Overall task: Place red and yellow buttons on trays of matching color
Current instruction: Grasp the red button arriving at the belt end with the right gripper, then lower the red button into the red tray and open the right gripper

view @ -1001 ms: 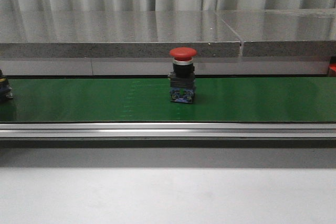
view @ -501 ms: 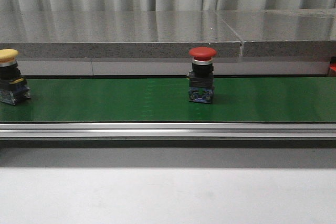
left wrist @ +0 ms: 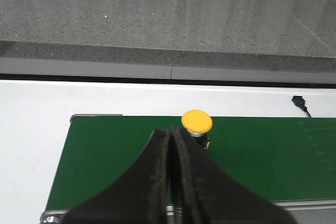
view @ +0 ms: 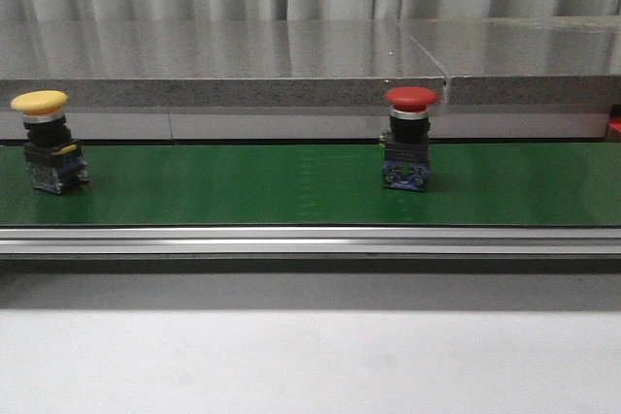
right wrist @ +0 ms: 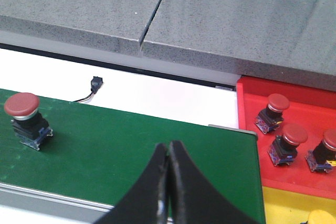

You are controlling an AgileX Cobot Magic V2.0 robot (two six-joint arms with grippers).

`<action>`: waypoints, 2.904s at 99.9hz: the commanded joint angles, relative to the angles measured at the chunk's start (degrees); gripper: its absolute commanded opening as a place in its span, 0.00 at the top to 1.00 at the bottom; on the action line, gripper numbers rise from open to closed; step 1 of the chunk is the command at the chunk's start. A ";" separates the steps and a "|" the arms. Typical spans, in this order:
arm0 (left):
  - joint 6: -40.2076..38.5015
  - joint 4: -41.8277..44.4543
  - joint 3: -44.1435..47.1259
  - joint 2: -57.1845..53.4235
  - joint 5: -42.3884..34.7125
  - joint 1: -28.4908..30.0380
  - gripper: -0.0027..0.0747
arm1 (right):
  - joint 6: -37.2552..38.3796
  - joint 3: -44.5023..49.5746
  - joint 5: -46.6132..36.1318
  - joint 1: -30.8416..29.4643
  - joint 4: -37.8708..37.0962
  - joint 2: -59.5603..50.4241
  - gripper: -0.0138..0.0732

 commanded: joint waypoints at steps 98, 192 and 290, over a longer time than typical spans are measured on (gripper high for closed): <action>-0.58 -0.41 -1.50 0.22 -4.14 0.10 0.99 | -0.45 -5.87 6.04 0.07 3.89 12.75 0.11; -0.58 -0.41 -1.50 0.22 -4.14 0.10 0.99 | -0.45 -21.28 -4.20 11.67 4.08 52.44 0.11; -0.58 -0.41 -1.50 0.22 -4.14 0.10 0.99 | 0.05 -54.44 10.39 -20.30 3.18 60.20 0.69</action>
